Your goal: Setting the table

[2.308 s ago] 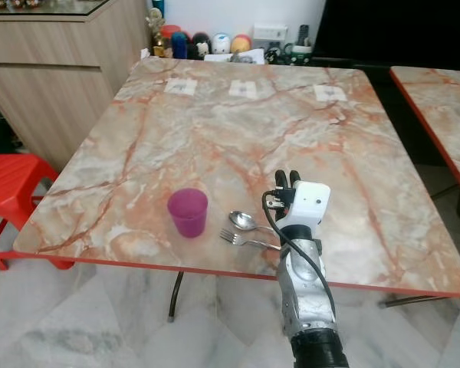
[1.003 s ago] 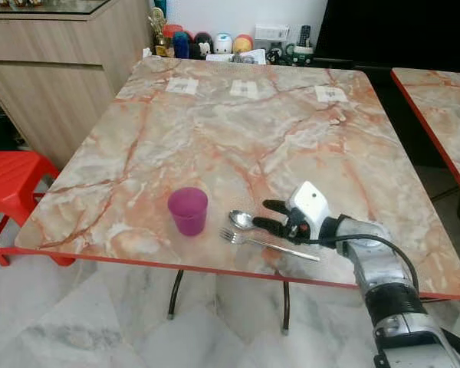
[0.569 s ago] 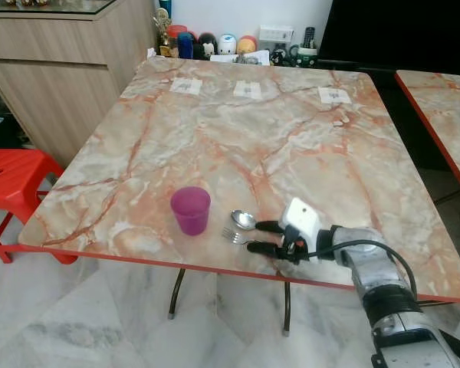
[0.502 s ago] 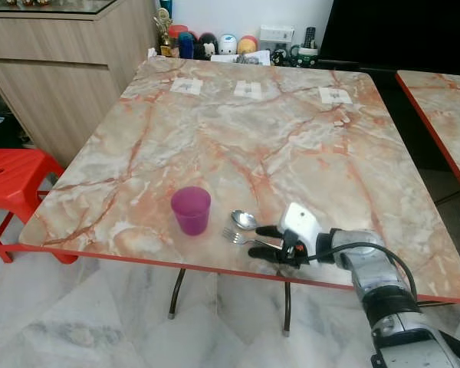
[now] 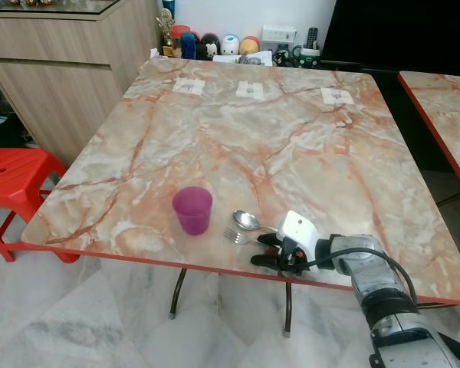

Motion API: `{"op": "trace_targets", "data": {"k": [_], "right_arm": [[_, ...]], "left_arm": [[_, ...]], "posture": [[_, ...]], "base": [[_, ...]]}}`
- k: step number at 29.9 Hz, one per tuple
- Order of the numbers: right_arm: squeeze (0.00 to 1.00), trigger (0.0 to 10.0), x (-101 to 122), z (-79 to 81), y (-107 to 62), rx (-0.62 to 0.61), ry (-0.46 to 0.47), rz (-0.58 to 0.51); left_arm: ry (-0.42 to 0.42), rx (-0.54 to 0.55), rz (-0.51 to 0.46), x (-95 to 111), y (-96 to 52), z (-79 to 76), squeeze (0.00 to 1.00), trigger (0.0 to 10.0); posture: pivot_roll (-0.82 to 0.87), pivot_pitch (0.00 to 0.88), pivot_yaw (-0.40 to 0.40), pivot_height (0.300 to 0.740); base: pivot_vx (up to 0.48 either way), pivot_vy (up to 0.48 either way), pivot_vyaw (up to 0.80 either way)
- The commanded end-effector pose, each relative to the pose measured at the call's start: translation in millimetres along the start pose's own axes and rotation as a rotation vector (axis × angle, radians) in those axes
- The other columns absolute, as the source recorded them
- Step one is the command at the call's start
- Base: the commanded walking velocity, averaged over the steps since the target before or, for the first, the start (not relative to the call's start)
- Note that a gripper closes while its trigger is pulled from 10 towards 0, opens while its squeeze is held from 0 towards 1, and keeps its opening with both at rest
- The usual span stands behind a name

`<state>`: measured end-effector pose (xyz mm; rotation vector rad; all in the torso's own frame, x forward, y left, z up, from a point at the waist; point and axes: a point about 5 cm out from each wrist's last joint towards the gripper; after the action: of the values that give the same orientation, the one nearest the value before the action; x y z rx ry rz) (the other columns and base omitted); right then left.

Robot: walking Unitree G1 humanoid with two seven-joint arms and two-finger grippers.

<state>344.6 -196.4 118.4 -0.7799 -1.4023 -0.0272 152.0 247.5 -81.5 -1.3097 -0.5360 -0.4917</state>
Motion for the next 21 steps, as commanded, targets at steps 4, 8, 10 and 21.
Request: {"op": "trace_targets", "data": {"k": [4,8,10,21], "right_arm": [[0.00,10.0,-1.3,-0.1,3.3,-0.018,-0.002,0.014],[0.00,10.0,-4.5,0.6,4.3,-0.023,0.000,0.029],[0.00,10.0,-6.1,1.0,4.9,-0.025,0.001,0.034],[0.00,0.0,-16.1,5.4,8.1,-0.016,0.002,0.080]], "left_arm": [[-0.002,-0.003,0.054,-14.9,-4.0,-1.2,0.00,10.0],[-0.002,-0.003,0.057,-16.4,-4.6,-0.9,0.00,10.0],[-0.002,-0.003,0.058,-16.9,-4.8,-0.5,0.00,10.0],[-0.004,-0.002,0.060,-16.2,-4.5,0.0,0.00,10.0]], "posture": [[0.13,0.166,-0.025,0.740],[0.13,0.168,-0.024,0.740],[0.13,0.172,-0.024,0.740],[0.13,0.178,-0.024,0.740]], "base": [[0.000,0.000,0.00],[0.000,0.000,0.00],[0.000,0.000,0.00],[0.000,0.000,0.00]]}}
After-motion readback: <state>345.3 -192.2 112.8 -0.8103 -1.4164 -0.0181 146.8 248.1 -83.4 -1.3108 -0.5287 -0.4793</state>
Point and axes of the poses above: a point about 5 cm out from each wrist's last joint towards the gripper, its own y axis pointing out of the wrist towards the gripper, its own x axis along the axis of the wrist's last joint, z = x × y, and after that the axes turned 8 degrees about y, right-handed
